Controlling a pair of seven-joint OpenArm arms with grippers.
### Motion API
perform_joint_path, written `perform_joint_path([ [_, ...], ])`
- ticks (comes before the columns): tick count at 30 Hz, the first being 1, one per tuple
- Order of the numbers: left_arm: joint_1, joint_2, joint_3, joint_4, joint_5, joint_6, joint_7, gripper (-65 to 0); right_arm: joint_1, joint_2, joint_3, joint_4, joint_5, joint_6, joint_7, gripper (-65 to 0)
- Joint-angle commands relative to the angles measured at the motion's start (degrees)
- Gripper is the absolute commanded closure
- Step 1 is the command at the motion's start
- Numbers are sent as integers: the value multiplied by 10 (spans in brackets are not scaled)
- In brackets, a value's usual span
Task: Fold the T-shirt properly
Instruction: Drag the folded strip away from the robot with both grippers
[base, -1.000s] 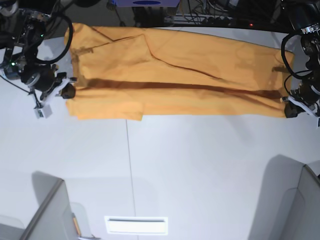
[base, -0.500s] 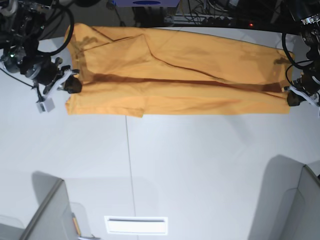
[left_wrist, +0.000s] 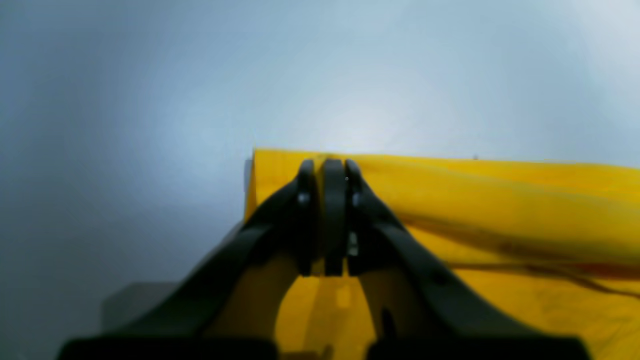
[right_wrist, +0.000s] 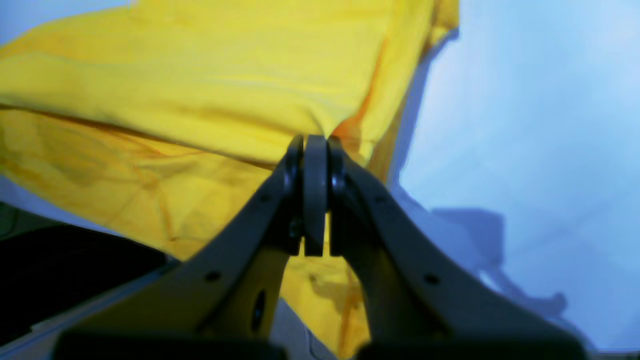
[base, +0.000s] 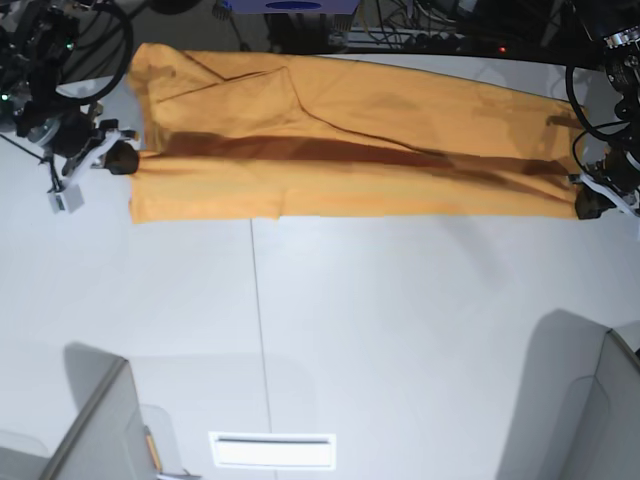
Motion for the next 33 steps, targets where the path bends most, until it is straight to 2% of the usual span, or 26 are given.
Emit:
perform_joint_path([
  [1,-4,-12,-6,8,-6,-2,-13,0,-3,7,6,9,9,3,4,0],
  [8,9,-11,-6,12,-6,-2,-13,0,-22,-9,2,8,13,3,10,0],
  [33,34,-11,-1,12,-6,-2,-13,0,-55,-10,7,-29,12,-2,10,0],
])
